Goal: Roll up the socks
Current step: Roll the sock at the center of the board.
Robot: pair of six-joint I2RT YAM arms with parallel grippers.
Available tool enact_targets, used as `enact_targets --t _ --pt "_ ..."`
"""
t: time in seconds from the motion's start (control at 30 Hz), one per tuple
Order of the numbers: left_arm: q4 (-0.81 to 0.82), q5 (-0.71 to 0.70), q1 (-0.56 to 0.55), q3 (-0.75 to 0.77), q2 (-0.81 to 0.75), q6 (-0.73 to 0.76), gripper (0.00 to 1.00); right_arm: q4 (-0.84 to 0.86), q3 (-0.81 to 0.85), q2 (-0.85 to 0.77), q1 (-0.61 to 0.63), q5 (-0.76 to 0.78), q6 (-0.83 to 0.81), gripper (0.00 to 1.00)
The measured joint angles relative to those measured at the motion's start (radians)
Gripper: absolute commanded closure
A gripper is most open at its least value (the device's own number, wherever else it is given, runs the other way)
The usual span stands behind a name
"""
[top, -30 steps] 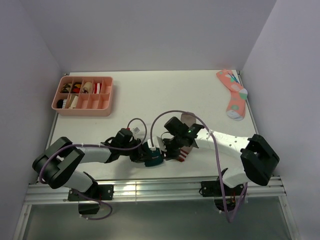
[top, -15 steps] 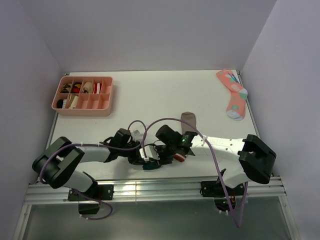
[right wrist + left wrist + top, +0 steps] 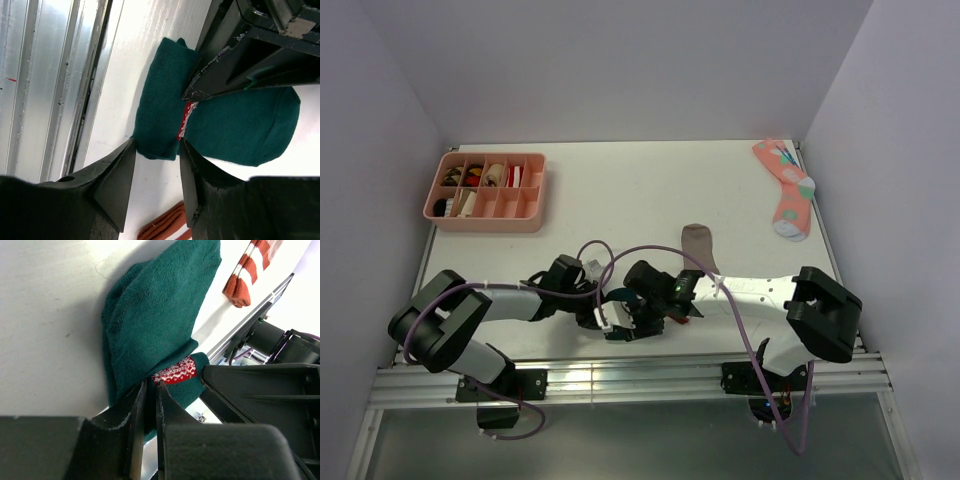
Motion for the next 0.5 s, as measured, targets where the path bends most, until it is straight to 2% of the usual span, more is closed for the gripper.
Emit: enact_targets --t 0.5 --pt "-0.017 -0.004 0.0 0.0 -0.009 -0.002 1.0 -0.008 0.0 0.0 0.001 0.002 0.065 0.46"
